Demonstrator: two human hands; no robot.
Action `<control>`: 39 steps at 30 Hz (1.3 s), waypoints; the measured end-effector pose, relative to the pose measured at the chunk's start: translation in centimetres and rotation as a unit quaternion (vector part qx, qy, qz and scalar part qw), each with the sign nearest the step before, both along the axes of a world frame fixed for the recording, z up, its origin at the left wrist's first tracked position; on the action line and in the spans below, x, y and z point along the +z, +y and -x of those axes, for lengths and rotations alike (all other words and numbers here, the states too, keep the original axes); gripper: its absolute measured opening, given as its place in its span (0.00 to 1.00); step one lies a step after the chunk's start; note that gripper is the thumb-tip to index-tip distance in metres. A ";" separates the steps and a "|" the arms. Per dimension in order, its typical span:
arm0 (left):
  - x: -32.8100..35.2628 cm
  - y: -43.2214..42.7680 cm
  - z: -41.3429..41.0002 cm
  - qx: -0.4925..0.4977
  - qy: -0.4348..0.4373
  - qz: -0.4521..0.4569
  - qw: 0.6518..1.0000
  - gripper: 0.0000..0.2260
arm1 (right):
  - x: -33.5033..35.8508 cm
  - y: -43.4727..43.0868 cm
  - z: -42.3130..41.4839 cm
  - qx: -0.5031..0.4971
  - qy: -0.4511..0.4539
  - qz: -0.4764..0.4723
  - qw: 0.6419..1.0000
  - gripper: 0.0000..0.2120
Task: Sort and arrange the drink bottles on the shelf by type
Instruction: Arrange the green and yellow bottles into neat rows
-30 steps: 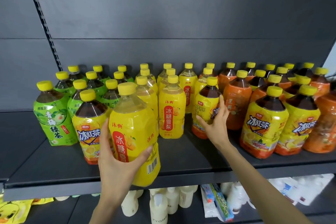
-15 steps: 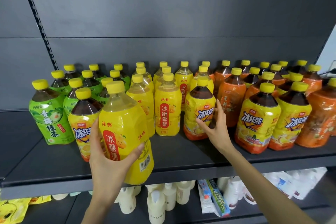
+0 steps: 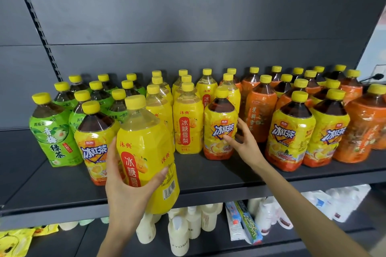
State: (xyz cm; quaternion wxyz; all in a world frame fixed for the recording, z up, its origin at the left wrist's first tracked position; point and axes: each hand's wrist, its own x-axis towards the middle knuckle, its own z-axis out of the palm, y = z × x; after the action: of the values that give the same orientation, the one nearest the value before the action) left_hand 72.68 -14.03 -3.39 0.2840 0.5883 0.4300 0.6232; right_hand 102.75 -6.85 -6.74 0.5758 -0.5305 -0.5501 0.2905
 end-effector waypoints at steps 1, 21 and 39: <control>0.0 -0.1 -0.1 -0.001 0.002 -0.001 1.000 0.47 | 0.0 0.0 0.0 0.011 0.005 0.010 1.000 0.35; -0.3 -0.6 0.2 0.003 -0.015 0.003 1.000 0.47 | -1.4 -3.1 1.9 0.035 -0.031 0.007 0.999 0.37; -0.4 -1.2 -1.0 0.020 0.045 -0.018 0.999 0.47 | 5.7 -9.0 13.8 0.058 -0.041 -0.142 0.987 0.20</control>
State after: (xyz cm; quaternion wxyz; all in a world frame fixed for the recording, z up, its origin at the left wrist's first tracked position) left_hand 73.68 -15.21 -3.82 0.2411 0.6122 0.4426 0.6092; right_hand 88.99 -15.88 -1.06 0.6044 -0.4219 -0.6387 0.2208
